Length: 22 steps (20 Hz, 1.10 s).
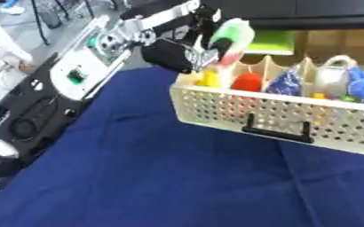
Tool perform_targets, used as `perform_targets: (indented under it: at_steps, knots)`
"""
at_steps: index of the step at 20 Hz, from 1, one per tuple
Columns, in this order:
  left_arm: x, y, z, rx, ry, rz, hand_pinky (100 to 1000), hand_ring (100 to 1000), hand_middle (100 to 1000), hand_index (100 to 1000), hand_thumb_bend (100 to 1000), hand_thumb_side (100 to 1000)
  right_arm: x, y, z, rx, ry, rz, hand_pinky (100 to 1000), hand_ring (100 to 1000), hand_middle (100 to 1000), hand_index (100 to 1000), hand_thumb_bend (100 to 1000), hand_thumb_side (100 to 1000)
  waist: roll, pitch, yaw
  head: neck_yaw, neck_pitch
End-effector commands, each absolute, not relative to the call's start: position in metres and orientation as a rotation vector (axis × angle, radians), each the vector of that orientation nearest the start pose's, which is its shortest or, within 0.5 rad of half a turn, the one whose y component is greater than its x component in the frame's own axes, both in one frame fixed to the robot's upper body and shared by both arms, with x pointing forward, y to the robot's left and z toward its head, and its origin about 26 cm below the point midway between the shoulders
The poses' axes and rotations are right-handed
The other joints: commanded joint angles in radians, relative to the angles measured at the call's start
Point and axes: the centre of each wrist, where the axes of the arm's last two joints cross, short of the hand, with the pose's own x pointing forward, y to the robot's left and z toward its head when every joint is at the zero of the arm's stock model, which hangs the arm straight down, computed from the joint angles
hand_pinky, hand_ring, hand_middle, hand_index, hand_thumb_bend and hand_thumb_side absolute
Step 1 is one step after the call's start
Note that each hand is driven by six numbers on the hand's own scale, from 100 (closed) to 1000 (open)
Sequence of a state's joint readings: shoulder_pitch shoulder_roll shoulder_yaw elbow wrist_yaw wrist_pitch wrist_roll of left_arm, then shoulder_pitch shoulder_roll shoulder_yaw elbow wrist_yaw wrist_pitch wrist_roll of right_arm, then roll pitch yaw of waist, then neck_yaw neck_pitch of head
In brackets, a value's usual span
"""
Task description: Pick up objects from table and place into drawer.
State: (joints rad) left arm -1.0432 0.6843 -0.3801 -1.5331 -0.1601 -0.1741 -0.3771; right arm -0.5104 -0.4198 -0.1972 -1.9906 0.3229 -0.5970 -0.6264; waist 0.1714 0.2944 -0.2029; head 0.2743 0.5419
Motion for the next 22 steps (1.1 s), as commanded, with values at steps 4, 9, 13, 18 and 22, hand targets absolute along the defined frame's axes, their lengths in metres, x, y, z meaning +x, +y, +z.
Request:
perform_targets:
  at_steps: [4, 9, 13, 18, 22]
  knots:
    - [0.3970, 0.2196, 0.3543, -0.685, 2.831, 1.984, 233, 471, 372, 535, 100, 480, 0.3025, -0.2991, 0.2945, 0.620, 2.860, 0.187, 595, 593, 684, 727, 100, 635, -0.006, -0.010, -0.003, 0.008, -0.024]
    - [0.3963, 0.2196, 0.3540, -0.676, 2.812, 1.985, 314, 552, 501, 714, 100, 614, 0.3027, -0.2989, 0.2934, 0.622, 2.863, 0.188, 594, 593, 683, 727, 100, 637, -0.008, -0.010, -0.002, 0.007, -0.023]
    - [0.3961, 0.2197, 0.3519, -0.642, 2.769, 2.037, 389, 666, 626, 840, 100, 737, 0.3026, -0.2990, 0.2933, 0.623, 2.863, 0.191, 593, 593, 683, 727, 100, 636, -0.009, -0.009, -0.002, 0.007, -0.024]
    - [0.3956, 0.2205, 0.3524, -0.620, 2.746, 2.062, 512, 769, 751, 939, 100, 787, 0.3027, -0.2990, 0.2929, 0.625, 2.865, 0.194, 594, 593, 683, 727, 100, 639, -0.009, -0.009, -0.003, 0.005, -0.023]
    - [0.3938, 0.2212, 0.3538, -0.625, 2.753, 2.047, 513, 771, 754, 950, 100, 768, 0.3028, -0.2986, 0.2922, 0.626, 2.869, 0.197, 594, 593, 684, 727, 100, 639, -0.009, -0.011, -0.001, 0.004, -0.023]
